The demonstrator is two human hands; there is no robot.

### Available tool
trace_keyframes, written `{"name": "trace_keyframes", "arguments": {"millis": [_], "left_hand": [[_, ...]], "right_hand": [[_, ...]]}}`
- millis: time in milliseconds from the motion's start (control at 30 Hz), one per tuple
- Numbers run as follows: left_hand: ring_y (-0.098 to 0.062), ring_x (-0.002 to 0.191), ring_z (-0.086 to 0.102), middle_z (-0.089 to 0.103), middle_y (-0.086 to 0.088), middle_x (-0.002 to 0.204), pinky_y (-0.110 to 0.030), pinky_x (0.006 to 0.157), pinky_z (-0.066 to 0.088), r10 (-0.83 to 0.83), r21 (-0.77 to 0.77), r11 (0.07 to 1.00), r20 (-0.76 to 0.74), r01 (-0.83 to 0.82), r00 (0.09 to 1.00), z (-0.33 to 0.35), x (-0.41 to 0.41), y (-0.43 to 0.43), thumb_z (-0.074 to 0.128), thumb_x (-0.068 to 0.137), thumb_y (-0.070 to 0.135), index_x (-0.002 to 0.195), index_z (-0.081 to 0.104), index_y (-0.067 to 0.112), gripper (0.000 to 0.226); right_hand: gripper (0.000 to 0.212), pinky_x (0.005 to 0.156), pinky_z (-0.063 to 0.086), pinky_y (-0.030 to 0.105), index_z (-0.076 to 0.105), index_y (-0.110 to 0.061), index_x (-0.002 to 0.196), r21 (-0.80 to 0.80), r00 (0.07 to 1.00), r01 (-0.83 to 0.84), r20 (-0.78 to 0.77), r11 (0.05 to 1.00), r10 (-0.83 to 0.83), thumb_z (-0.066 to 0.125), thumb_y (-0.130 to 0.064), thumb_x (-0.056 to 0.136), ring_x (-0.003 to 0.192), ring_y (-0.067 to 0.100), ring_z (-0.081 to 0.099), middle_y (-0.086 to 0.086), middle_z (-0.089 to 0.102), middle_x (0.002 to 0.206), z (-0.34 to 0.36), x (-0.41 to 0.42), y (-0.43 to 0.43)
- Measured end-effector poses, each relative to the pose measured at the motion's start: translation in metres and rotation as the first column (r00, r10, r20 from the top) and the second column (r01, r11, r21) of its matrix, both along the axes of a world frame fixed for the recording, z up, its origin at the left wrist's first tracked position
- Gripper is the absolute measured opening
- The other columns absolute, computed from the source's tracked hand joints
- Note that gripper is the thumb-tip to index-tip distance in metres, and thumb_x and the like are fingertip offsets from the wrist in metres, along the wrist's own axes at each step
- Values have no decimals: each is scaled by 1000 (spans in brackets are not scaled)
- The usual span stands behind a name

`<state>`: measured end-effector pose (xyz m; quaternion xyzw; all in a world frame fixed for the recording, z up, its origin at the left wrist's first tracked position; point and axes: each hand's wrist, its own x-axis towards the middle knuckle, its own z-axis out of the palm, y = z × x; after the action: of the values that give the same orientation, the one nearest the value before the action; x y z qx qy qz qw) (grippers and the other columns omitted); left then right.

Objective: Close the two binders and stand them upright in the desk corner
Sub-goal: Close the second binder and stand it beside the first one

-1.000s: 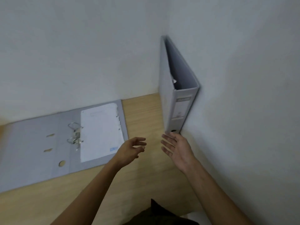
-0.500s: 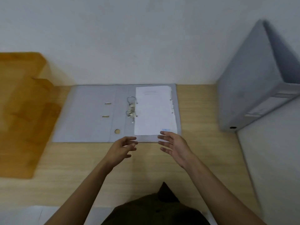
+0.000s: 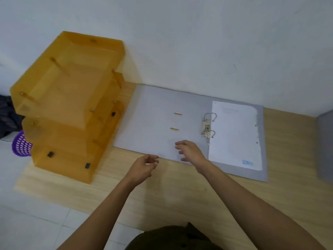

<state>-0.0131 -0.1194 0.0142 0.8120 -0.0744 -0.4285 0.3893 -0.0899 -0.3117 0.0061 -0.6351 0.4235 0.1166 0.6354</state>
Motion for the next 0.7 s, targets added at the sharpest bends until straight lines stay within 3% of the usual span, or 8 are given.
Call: {"name": "trace_keyframes", "arguments": {"millis": [100,200,333,467,600,700], "left_hand": [[-18,110,64,67,-2,125,-33,81,57,4,32,999,30,-5,1000,-4,21,12,57,98,20,127,63,17,30],[-18,113,63,64,0,132,-37,93,56,-15,70,997,56,11,998,-6,36,20,57,98,23,130,61,19,33],[-21,125,57,54,-2,145,-30,93,48,-98,146,986,135,78,986,-9,61,25,57,97,22,140,53,18,43],[-27,137,47,46,-9,152,-34,107,42,-128,223,972,241,74,962,-19,86,22,59,96,19,146,45,13,53],[-35,145,34,35,-13,159,-48,116,34,-173,323,944,291,74,941,-34,98,18,63,93,26,152,33,11,68],[-37,149,24,25,-13,164,-55,116,30,-130,372,928,329,-2,935,-44,100,11,64,92,32,156,22,12,79]], "right_hand": [[51,115,36,36,53,-15,142,-260,959,-280,-39,924,279,60,-33,95,143,23,42,4,42,156,-14,38,6],[71,125,18,40,32,-15,157,-467,898,-425,-111,776,425,58,-37,95,158,27,11,4,13,171,-29,67,-3],[85,124,2,60,3,-30,163,-521,789,-607,-309,600,531,47,-57,96,158,33,-14,-2,-14,172,-52,102,-15],[91,114,-2,76,-3,-38,162,-507,691,-719,-451,476,564,31,-78,88,157,29,-21,-7,-19,171,-66,100,-9],[92,115,3,77,0,-37,162,-565,654,-737,-456,371,604,30,-80,86,158,28,-17,-5,-16,172,-66,59,0],[88,115,4,76,9,-38,162,-586,666,-720,-431,372,609,34,-77,86,158,27,-13,-7,-10,173,-64,15,13]]}}
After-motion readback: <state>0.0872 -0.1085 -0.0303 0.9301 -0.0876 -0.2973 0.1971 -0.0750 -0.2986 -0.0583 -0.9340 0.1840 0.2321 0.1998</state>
